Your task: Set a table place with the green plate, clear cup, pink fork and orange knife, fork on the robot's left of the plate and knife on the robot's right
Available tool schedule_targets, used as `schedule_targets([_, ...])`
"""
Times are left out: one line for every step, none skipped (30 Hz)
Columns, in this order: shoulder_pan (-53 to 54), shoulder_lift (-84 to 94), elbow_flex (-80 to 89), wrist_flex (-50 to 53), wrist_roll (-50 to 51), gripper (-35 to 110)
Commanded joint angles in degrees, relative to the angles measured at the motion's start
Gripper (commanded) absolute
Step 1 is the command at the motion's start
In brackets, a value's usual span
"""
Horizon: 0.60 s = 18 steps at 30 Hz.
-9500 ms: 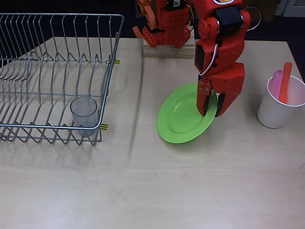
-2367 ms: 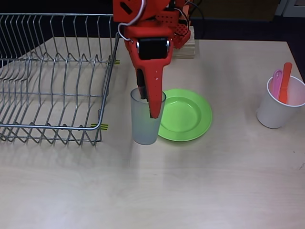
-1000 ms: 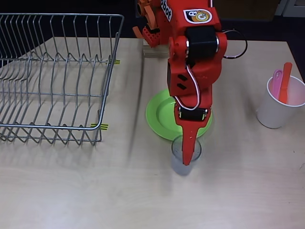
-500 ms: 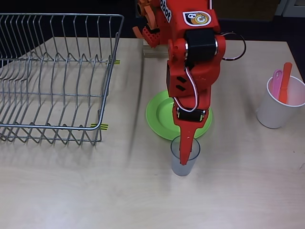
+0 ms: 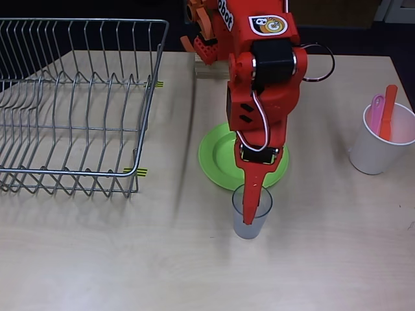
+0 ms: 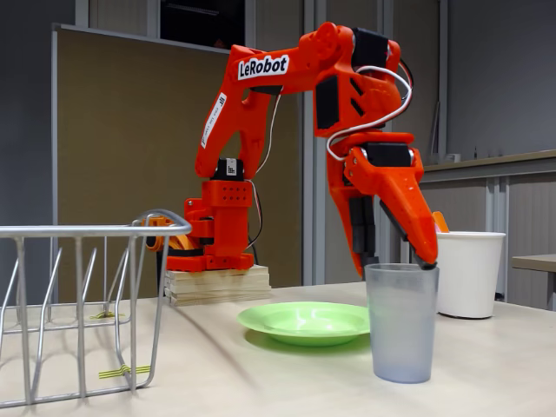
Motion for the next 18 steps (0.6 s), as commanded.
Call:
schedule_targets([-0.9, 3.0, -1.1, 0.8, -2.9, 54])
schedule_targets([-0.9, 4.0, -1.2, 0.8, -4.2, 55])
schedule_targets([-0.8, 5.0, -1.2, 0.7, -5.4, 55])
schedule_targets([-0.8, 6.3, -1.0, 0.7, -6.7, 54])
schedule_targets([-1.0, 7.9, -0.4, 0.7, -7.8, 52])
schedule_targets([-1.2, 9.8, 0.4, 0.7, -9.1, 49])
schedule_targets([-1.5, 11.7, 1.4, 0.9, -9.2, 47])
schedule_targets([-1.9, 14.1, 3.2, 1.1, -8.4, 45])
schedule_targets([-2.5, 16.6, 5.2, 1.2, -7.1, 43])
schedule_targets([-3.1, 19.1, 7.5, 1.7, -5.4, 40])
schedule_targets([-4.0, 21.5, 9.8, 2.2, -4.0, 39])
schedule_targets([-5.0, 23.9, 12.0, 3.1, -2.4, 39])
schedule_targets([-6.2, 26.3, 14.4, 4.0, -0.4, 38])
schedule_targets([-7.8, 28.5, 16.8, 4.4, 1.1, 37])
schedule_targets([-9.4, 30.4, 18.8, 4.7, 2.1, 35])
schedule_targets([-11.2, 32.1, 20.6, 5.0, 3.3, 34])
schedule_targets([-12.8, 33.5, 22.1, 5.3, 4.7, 32])
schedule_targets([-14.6, 34.5, 23.5, 5.3, 6.0, 30])
